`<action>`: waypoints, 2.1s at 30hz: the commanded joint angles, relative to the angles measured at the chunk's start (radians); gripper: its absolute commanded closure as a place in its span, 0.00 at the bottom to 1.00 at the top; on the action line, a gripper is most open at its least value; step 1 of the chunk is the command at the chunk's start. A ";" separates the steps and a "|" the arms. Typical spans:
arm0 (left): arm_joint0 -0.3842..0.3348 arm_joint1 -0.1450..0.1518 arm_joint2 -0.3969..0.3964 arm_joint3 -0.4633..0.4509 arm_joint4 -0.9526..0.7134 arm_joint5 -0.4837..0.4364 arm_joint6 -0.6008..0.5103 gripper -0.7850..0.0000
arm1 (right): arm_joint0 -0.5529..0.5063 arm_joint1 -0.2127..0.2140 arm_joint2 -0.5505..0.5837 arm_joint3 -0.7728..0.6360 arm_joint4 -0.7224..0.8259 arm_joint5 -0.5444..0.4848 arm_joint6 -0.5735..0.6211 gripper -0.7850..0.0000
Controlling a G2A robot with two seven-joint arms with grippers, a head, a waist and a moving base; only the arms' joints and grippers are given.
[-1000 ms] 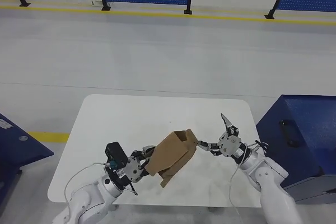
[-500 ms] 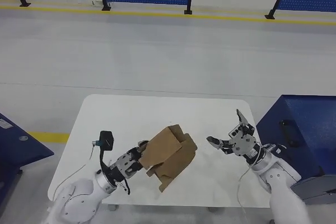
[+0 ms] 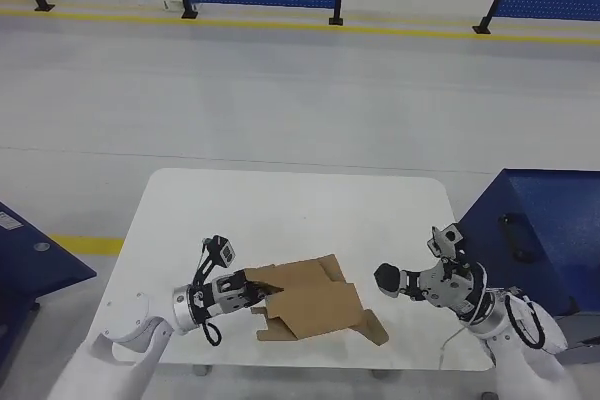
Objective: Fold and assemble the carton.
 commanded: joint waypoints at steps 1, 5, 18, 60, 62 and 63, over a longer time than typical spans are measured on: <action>-0.011 -0.001 0.010 0.017 -0.018 0.024 -0.015 1.00 | -0.013 0.002 -0.010 -0.010 -0.033 -0.009 0.009 0.00; -0.028 -0.003 0.028 0.049 -0.053 0.068 -0.042 1.00 | -0.030 0.006 -0.033 -0.021 -0.091 -0.023 0.019 0.00; -0.051 -0.004 0.039 0.069 -0.035 0.077 -0.030 1.00 | -0.084 0.020 -0.035 -0.066 -0.101 0.008 0.088 0.06; -0.082 -0.008 0.171 0.086 -0.151 0.377 -0.032 1.00 | 0.004 0.039 -0.121 0.025 -0.124 0.007 0.011 0.59; -0.082 -0.008 0.175 0.085 -0.151 0.376 -0.030 1.00 | 0.003 0.041 -0.123 0.028 -0.125 0.011 0.013 0.64; -0.083 -0.008 0.177 0.085 -0.150 0.376 -0.030 1.00 | 0.003 0.041 -0.125 0.031 -0.127 0.016 0.012 0.64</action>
